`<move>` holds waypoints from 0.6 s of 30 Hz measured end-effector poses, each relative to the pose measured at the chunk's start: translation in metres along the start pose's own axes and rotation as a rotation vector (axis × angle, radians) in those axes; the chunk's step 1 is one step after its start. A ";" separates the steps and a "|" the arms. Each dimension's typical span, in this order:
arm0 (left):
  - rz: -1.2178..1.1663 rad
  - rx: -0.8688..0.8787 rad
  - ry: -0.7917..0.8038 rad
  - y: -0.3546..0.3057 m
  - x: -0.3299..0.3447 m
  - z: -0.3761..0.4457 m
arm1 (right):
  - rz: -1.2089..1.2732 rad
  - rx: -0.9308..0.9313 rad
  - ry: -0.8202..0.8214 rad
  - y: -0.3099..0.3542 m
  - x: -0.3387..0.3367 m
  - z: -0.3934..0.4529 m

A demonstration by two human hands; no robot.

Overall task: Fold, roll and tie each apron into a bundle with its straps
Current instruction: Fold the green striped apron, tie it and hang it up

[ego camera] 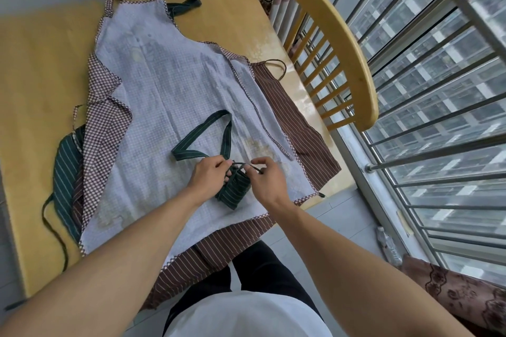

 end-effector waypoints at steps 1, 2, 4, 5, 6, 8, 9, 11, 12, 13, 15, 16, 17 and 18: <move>0.024 0.006 -0.002 0.000 0.001 -0.002 | 0.033 0.024 0.005 -0.001 -0.003 0.000; 0.053 0.015 0.003 0.001 0.004 -0.003 | 0.055 0.033 0.019 -0.002 -0.007 0.002; 0.117 0.041 0.016 0.000 0.008 -0.007 | 0.029 -0.001 0.078 0.002 -0.018 0.006; 0.150 0.055 0.012 -0.001 0.008 -0.008 | 0.013 -0.032 0.123 0.007 -0.022 0.008; 0.167 0.065 0.003 -0.002 0.008 -0.010 | 0.029 -0.045 0.176 0.010 -0.026 0.010; 0.135 0.065 -0.008 0.001 0.005 -0.011 | 0.171 0.001 0.303 0.010 -0.030 0.016; 0.100 0.056 -0.004 0.004 0.004 -0.011 | 0.210 0.035 0.356 0.007 -0.029 0.017; 0.022 0.044 0.014 0.009 0.004 -0.013 | 0.070 0.055 0.385 0.001 -0.026 0.020; -0.012 0.038 0.023 0.011 0.003 -0.014 | -0.046 0.015 0.393 0.000 -0.021 0.020; -0.032 0.031 0.028 0.012 0.003 -0.015 | -0.140 -0.038 0.401 0.001 -0.015 0.019; -0.038 0.023 0.033 0.011 0.000 -0.016 | -0.214 -0.090 0.382 0.003 -0.004 0.017; -0.045 0.023 0.038 0.011 0.000 -0.016 | -0.208 -0.086 0.346 0.002 -0.001 0.018; -0.059 0.024 0.042 0.011 0.000 -0.016 | -0.192 -0.080 0.297 0.000 0.000 0.020; -0.078 0.025 0.044 0.012 0.000 -0.016 | -0.159 -0.069 0.256 -0.001 0.001 0.021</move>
Point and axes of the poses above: each hand's wrist, its own z-axis towards the middle knuckle, its own x-axis out of the palm, y = z × x, the point moved 5 cm from there along z, towards the middle knuckle, and after that the axes turned 7 degrees about y, right-handed, at the moved point
